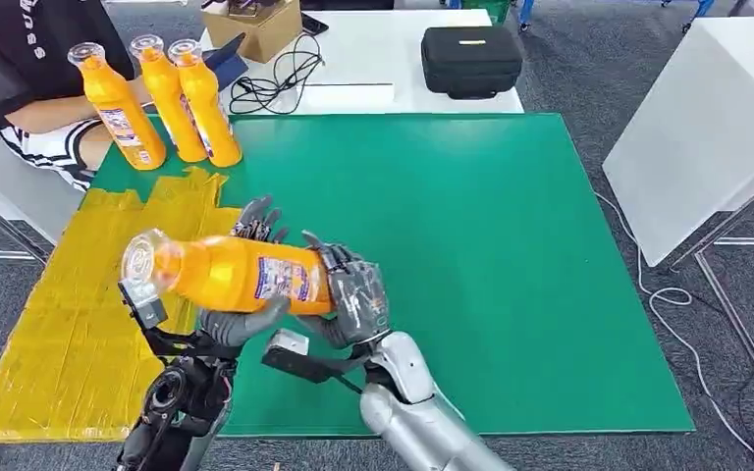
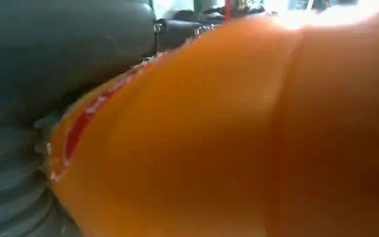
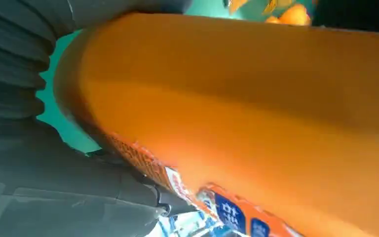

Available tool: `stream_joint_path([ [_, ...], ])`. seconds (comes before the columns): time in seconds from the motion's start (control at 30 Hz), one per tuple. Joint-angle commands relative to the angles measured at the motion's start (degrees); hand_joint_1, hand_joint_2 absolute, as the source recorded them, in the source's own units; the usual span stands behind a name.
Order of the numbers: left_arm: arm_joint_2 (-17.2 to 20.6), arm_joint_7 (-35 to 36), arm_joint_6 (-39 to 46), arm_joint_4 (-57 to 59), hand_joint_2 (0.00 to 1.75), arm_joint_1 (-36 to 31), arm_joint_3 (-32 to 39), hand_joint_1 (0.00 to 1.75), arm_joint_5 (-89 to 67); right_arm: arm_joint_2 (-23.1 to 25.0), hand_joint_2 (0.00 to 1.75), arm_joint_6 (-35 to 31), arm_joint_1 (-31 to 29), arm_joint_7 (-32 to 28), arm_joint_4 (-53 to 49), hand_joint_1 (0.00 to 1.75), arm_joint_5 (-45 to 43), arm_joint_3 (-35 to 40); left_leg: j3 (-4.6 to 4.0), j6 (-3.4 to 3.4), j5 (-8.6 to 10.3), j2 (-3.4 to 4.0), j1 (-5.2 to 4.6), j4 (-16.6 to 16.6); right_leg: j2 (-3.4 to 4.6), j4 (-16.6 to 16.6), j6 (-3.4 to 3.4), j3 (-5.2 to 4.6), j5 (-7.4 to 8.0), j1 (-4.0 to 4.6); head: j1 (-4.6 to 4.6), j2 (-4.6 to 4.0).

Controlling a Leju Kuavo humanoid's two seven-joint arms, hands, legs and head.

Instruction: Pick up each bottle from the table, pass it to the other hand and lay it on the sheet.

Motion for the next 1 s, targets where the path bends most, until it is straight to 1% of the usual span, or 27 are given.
stream_joint_path([
  [0.03,-0.1,0.2,0.0,3.0,1.75,-2.6,-0.8,0.00,0.0,-0.9,1.75,2.0,-2.4,-1.0,9.6,1.75,-0.1,15.0,0.14,-0.03,-0.02,-0.12,0.05,-0.1,-0.22,-0.1,0.04,0.23,-0.05,0.05,0.07,0.00],
  [0.13,-0.2,0.2,0.0,3.5,1.75,-2.8,-0.7,0.00,0.0,-0.9,1.75,2.0,-2.7,-1.4,10.0,1.75,-0.5,14.8,0.24,-0.04,-0.06,-0.17,0.06,-0.1,-0.28,-0.1,0.06,0.35,-0.09,0.05,0.07,0.00],
  [0.23,-0.2,0.2,0.0,3.5,1.75,-2.8,-0.7,0.00,0.0,-0.9,1.75,2.0,-2.7,-1.4,10.0,1.75,-0.5,14.8,0.10,-0.03,0.00,-0.15,0.03,-0.1,-0.24,-0.1,0.04,0.18,-0.04,0.03,0.07,0.00],
  [0.27,-0.2,0.2,0.0,3.5,1.75,-2.8,-0.7,0.00,0.0,-0.9,1.75,2.0,-2.7,-1.4,10.0,1.75,-0.5,14.8,0.21,-0.05,-0.04,-0.23,0.05,-0.1,-0.34,-0.1,0.06,0.33,-0.09,0.05,0.07,0.00],
  [0.33,-0.2,0.2,0.0,3.5,1.75,-2.8,-0.7,0.00,0.0,-0.9,1.75,2.0,-2.7,-1.4,10.0,1.75,-0.5,14.8,0.12,-0.03,-0.01,-0.17,0.02,-0.1,-0.25,-0.1,0.04,0.20,-0.05,0.03,0.07,0.00],
  [0.4,-0.2,0.2,0.0,3.5,1.75,-2.8,-0.7,0.00,0.0,-0.9,1.75,2.0,-2.7,-1.4,10.0,1.75,-0.5,14.8,0.30,-0.07,-0.09,-0.24,0.07,-0.1,-0.38,-0.2,0.08,0.45,-0.13,0.08,0.07,0.00],
  [0.43,-0.4,0.2,0.0,3.7,1.75,-2.8,-0.6,0.00,0.1,-0.9,1.75,1.6,-3.0,-1.2,10.3,1.75,-0.9,15.0,0.14,-0.03,-0.01,-0.20,0.01,-0.1,-0.29,-0.1,0.05,0.23,-0.07,0.02,0.04,0.00],
  [0.5,-0.8,0.0,0.4,3.8,1.75,-2.7,-0.2,0.00,0.2,-0.9,1.75,1.4,-3.2,-1.1,10.8,1.75,-1.1,14.7,0.16,-0.04,-0.03,-0.21,0.03,-0.1,-0.32,-0.1,0.06,0.26,-0.08,0.04,0.04,0.00],
  [0.53,-1.1,-0.3,0.7,4.0,1.75,-2.6,0.2,0.16,0.5,-0.9,1.75,1.0,-3.6,-1.0,11.4,1.75,-1.2,14.2,0.13,-0.02,-0.01,-0.19,0.02,0.0,-0.29,-0.1,0.05,0.21,-0.07,0.03,0.07,0.00],
  [0.57,-1.2,-0.4,0.8,4.1,1.75,-2.7,0.4,1.68,0.7,-0.9,1.75,1.0,-3.8,-1.0,11.5,1.75,-1.4,13.9,0.22,-0.04,-0.06,-0.25,0.06,0.0,-0.37,-0.1,0.07,0.35,-0.11,0.07,0.07,0.00],
  [0.6,-1.3,-0.8,0.8,4.5,1.75,-2.9,0.6,1.75,1.0,-0.9,1.75,0.7,-4.2,-1.0,11.8,1.75,-1.8,13.4,0.13,-0.02,-0.01,-0.20,0.01,0.0,-0.30,-0.1,0.06,0.21,-0.07,0.02,0.04,0.00],
  [0.63,-1.5,-0.9,0.7,4.7,1.75,-3.2,0.8,1.75,1.1,-0.9,1.75,0.5,-4.5,-1.1,11.9,1.75,-2.0,12.7,0.21,-0.03,-0.04,-0.23,0.04,0.0,-0.36,-0.1,0.08,0.34,-0.10,0.06,0.07,0.00],
  [0.8,-2.7,-0.9,0.4,5.2,1.75,-4.0,1.6,1.75,1.3,-0.9,1.75,0.0,-4.3,-1.4,12.0,1.75,-1.1,9.8,0.09,-0.02,0.00,-0.25,0.02,0.0,-0.35,-0.1,0.07,0.18,-0.07,0.03,0.07,0.00],
  [0.83,-2.9,-0.8,0.4,5.3,1.75,-4.1,1.8,1.75,1.4,-0.9,1.75,0.0,-3.9,-1.5,11.7,1.75,-0.4,8.7,0.27,-0.04,-0.09,-0.34,0.07,0.0,-0.51,-0.1,0.13,0.44,-0.16,0.08,0.07,0.00],
  [0.87,-2.9,-0.7,0.4,5.5,1.75,-4.1,2.0,1.64,1.4,-0.9,1.75,0.2,-3.7,-1.8,11.5,1.75,-0.4,8.1,0.12,-0.02,-0.01,-0.32,0.03,0.0,-0.44,-0.1,0.08,0.25,-0.09,0.04,0.07,0.00],
  [0.9,-2.9,-0.6,0.5,5.6,1.75,-4.1,2.1,1.55,1.5,-0.9,1.75,1.3,-3.2,-2.7,10.7,1.75,-1.2,6.8,0.23,-0.03,-0.06,-0.35,0.07,0.0,-0.51,-0.1,0.11,0.39,-0.14,0.08,0.07,0.00],
  [0.93,-2.9,-0.6,0.6,5.6,1.75,-4.1,2.2,1.48,1.7,-0.9,1.75,3.0,-2.9,-3.6,9.9,1.75,-2.7,5.8,0.08,-0.02,0.01,-0.27,0.01,0.0,-0.38,-0.1,0.07,0.18,-0.07,0.02,0.04,0.00],
  [0.97,-2.9,-0.6,0.6,5.5,1.75,-3.9,2.4,1.43,1.7,-0.9,1.75,4.9,-2.6,-5.2,8.8,1.75,-3.9,4.3,0.17,-0.03,-0.03,-0.34,0.05,0.0,-0.47,-0.1,0.09,0.31,-0.11,0.05,0.09,0.00],
  [1.0,-2.8,-0.6,0.6,5.5,1.75,-3.8,2.6,1.38,1.7,-0.9,1.75,7.6,-2.4,-6.1,7.2,1.75,-5.2,2.8,0.15,-0.03,-0.01,-0.28,0.03,0.0,-0.40,-0.1,0.08,0.26,-0.09,0.03,0.04,0.00],
])
